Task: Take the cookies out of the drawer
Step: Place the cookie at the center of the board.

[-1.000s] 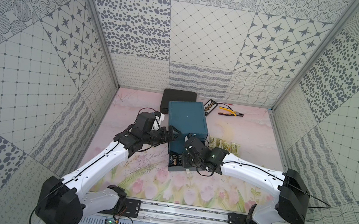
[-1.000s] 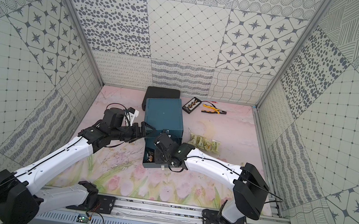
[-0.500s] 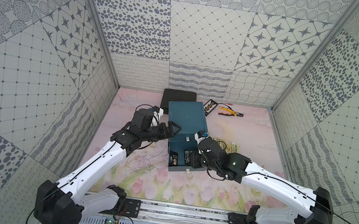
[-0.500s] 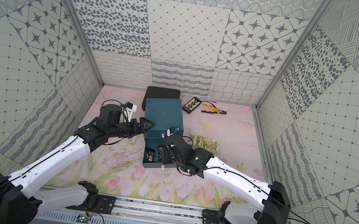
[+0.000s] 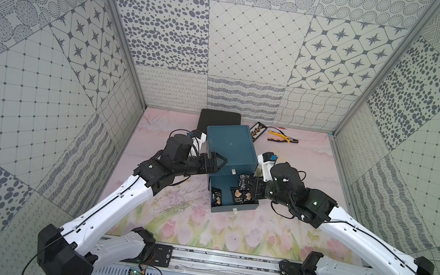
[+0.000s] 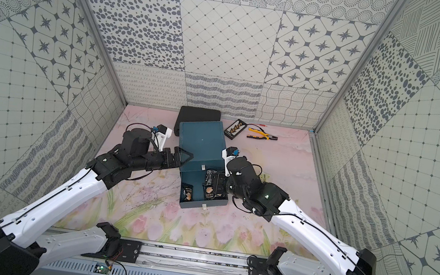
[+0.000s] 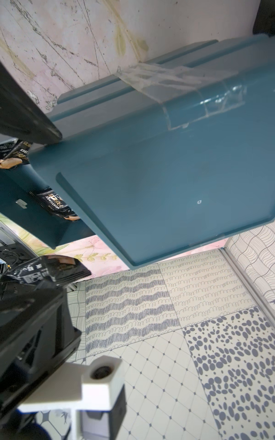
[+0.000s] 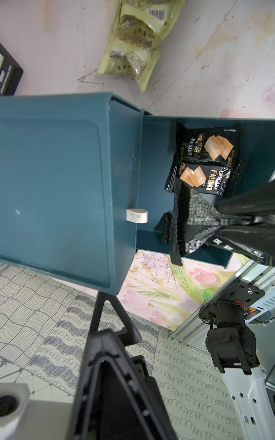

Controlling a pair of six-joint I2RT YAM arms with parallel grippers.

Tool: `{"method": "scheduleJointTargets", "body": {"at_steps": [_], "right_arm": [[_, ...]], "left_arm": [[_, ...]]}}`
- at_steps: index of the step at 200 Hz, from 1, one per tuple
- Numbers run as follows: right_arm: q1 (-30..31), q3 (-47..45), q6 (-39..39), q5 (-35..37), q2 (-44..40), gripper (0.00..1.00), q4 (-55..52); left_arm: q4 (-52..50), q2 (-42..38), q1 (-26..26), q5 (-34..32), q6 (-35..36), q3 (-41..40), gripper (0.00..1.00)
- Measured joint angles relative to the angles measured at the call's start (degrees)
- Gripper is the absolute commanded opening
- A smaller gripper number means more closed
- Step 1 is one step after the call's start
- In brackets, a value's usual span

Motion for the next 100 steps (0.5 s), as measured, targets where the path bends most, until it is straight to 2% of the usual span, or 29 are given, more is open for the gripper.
{"method": "scheduleJointTargets", "body": {"at_steps": [100], "right_arm": [[-14.38,-4.04,-4.13,-8.04,-6.19,0.05,-2.51]], "left_arm": [[2.67,0.20,-11.08,-4.33,2.08,-0.22,0.99]]}}
